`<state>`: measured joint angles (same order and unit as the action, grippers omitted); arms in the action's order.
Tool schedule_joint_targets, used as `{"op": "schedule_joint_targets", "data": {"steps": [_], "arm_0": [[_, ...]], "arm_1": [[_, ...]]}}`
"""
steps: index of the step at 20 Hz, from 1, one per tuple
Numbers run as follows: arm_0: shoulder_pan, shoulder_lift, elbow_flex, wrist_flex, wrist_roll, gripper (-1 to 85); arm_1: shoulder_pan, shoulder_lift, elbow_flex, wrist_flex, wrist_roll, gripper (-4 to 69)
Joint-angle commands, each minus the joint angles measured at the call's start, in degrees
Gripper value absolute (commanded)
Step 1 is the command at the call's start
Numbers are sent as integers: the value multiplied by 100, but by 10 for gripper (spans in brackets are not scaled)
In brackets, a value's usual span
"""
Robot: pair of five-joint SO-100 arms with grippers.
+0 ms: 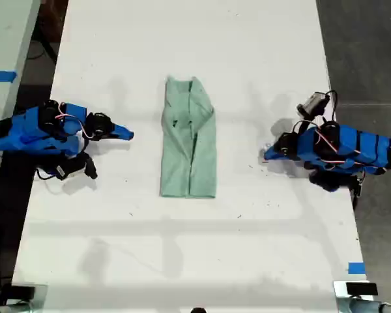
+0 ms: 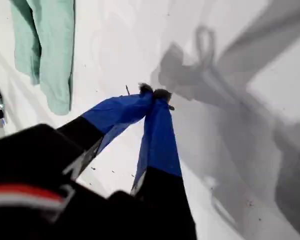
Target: Fold t shirt
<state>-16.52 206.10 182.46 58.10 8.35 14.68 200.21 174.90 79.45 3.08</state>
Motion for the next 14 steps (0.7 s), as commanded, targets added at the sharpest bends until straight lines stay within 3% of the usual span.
{"op": "schedule_joint_targets", "data": {"steps": [1, 8, 10, 12, 14], "arm_0": [[-176, 44, 9, 185, -334, -1], [-53, 44, -26, 211, -352, -1], [167, 44, -510, 606, -1116, -1], [589, -896, -1283, 132, -1477, -2], [1230, -3771, -2654, -633, -1749, -1]], "arm_1": [[-237, 62, 158, 9, -439, -20], [-343, 62, 149, -158, -554, -25], [-237, 62, -53, -185, -360, -25], [-202, -272, -809, -193, -466, -25], [-431, -2048, -1784, -949, -492, 8]]}}
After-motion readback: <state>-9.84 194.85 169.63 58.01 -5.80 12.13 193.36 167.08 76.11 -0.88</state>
